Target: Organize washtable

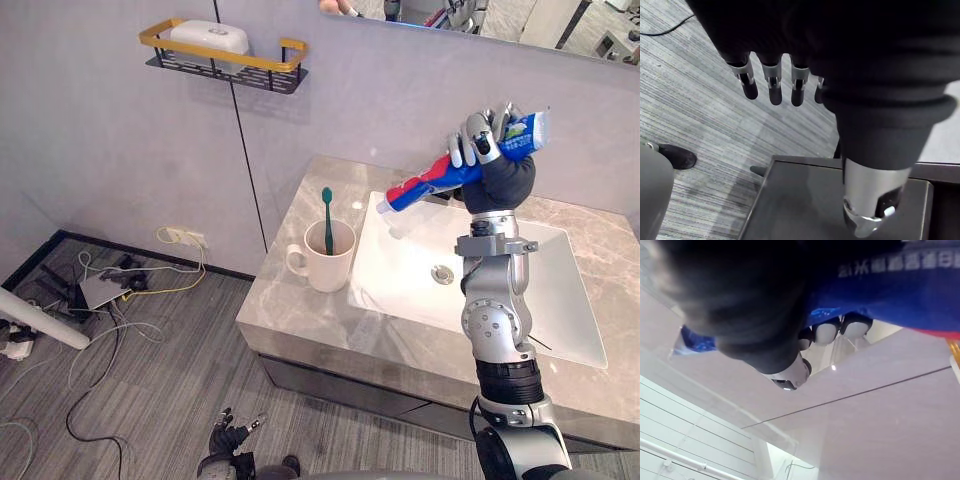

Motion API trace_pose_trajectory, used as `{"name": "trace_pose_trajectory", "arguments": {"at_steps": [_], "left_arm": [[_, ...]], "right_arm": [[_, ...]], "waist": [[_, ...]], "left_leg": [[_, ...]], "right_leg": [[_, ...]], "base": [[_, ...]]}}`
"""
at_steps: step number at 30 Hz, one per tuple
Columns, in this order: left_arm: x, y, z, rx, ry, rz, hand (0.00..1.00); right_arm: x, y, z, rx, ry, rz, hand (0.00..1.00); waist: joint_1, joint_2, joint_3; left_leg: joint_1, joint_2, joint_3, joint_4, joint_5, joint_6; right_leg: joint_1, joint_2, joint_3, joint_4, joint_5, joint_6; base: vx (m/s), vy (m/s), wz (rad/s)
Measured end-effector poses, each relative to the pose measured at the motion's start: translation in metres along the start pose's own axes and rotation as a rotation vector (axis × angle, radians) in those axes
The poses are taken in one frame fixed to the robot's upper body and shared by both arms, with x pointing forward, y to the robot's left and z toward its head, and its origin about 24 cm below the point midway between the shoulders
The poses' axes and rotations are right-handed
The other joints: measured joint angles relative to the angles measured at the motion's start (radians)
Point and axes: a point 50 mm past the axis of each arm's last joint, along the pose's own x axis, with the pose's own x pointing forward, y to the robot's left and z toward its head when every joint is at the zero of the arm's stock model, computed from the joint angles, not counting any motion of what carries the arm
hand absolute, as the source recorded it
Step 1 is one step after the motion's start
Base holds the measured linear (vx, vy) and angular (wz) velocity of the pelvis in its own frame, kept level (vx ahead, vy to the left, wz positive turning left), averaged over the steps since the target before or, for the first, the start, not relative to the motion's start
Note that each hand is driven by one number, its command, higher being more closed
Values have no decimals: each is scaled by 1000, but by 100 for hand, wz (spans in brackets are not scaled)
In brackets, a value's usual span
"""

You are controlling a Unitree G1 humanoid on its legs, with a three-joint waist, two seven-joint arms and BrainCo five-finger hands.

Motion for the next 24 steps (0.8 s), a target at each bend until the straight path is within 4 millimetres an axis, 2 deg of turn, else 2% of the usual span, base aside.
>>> {"name": "trace_pose_trajectory", "arguments": {"at_steps": [7, 17, 24], "left_arm": [[0, -2, 2, 19, -10, -19, 0], [0, -4, 3, 32, -16, -30, 0], [1, -4, 7, 60, -35, -43, 0]], "right_arm": [[8, 14, -10, 19, 51, 76, 100], [13, 20, -18, 4, 82, 107, 100], [13, 18, -24, -14, 109, 100, 100]], "waist": [[2, -6, 4], [5, -8, 4], [18, -25, 13]], "left_leg": [[-3, -1, -9, 0, 0, 0], [-4, 1, -11, 0, 0, 0], [-6, 1, -10, 3, 0, 0]], "right_leg": [[2, 1, -16, 0, -1, 1], [2, 1, -17, 0, -1, 1], [1, 0, -17, 0, -1, 1]], "base": [[-14, -3, 4], [-5, 0, 0], [-20, -1, 0]]}}
